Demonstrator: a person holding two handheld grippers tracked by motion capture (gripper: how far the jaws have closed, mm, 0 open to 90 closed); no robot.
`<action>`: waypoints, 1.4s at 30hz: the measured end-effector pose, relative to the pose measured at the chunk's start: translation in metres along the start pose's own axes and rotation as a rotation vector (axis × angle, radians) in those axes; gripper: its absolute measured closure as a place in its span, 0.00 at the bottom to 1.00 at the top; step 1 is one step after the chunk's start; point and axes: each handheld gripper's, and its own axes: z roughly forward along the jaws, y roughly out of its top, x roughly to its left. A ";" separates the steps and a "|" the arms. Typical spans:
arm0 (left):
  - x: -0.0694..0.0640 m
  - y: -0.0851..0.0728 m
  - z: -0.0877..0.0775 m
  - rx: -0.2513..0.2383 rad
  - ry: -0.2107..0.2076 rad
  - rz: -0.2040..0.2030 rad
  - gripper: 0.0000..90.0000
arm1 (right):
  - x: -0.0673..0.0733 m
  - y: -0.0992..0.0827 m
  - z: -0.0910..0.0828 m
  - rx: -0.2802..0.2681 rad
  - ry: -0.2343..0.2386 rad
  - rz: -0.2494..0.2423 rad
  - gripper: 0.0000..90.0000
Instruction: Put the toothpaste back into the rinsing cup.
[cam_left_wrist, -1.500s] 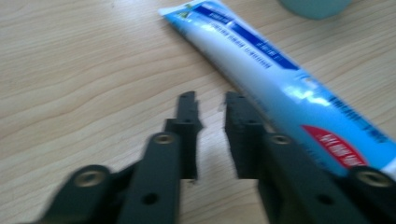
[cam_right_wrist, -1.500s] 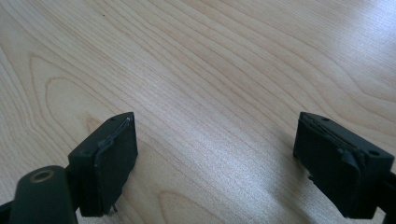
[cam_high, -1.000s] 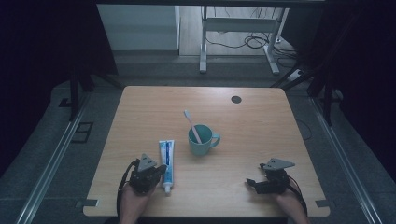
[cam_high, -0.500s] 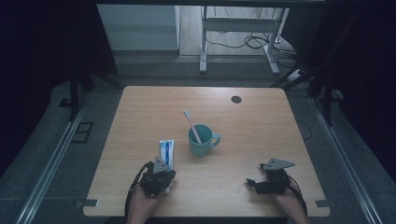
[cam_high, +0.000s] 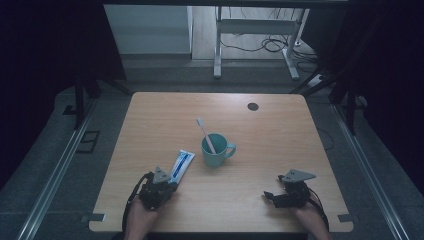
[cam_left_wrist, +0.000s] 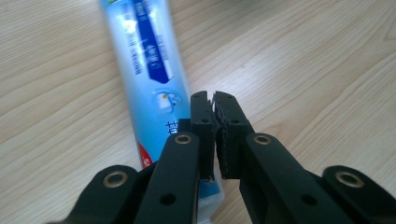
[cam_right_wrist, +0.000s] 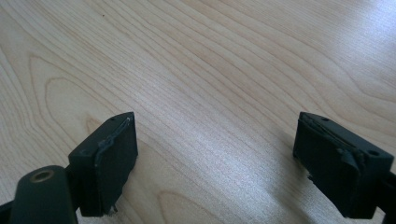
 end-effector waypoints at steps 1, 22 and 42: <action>0.003 -0.001 -0.001 0.002 0.002 -0.004 0.96 | 0.000 0.000 0.000 0.000 0.000 0.000 0.15; 0.025 -0.002 -0.009 0.100 0.025 0.064 0.93 | 0.000 0.000 0.000 0.000 -0.001 0.000 0.15; 0.042 0.037 -0.016 0.305 0.002 0.122 0.74 | 0.000 0.000 0.000 0.000 0.000 -0.001 0.15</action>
